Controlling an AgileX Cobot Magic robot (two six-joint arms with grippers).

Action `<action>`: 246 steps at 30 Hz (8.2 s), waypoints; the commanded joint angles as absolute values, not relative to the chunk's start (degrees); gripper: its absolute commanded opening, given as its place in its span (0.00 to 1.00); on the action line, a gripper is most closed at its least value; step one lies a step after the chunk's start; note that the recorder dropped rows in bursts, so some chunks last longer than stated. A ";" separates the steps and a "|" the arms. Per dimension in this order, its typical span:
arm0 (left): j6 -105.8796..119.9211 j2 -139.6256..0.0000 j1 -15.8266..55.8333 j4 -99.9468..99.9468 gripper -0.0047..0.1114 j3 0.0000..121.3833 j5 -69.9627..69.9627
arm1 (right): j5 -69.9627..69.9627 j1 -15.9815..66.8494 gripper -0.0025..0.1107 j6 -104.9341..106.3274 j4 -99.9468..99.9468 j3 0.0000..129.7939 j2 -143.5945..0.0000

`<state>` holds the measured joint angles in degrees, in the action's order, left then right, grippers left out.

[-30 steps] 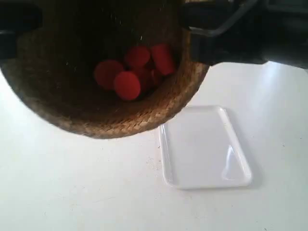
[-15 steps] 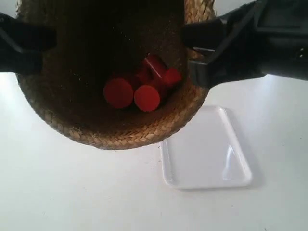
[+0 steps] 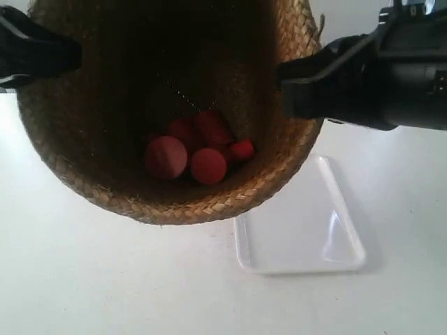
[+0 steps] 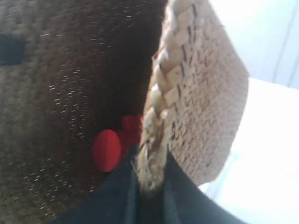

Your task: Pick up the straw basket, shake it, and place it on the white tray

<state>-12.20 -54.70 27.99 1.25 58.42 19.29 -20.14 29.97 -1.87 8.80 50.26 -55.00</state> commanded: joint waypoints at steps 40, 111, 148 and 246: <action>-21.87 -94.91 32.69 -4.64 0.04 92.88 40.92 | -69.30 2.65 0.02 5.08 -2.38 78.16 -81.55; -19.53 -86.22 32.69 2.85 0.66 92.76 42.26 | -56.41 2.65 0.64 6.84 -1.31 82.72 -73.81; -15.26 -56.76 32.69 10.33 0.04 62.20 19.35 | -47.27 2.77 0.02 10.51 8.79 74.96 -59.59; -13.01 -2.91 2.34 7.79 0.04 0.00 3.16 | -46.84 2.89 0.02 20.36 17.32 47.95 -34.81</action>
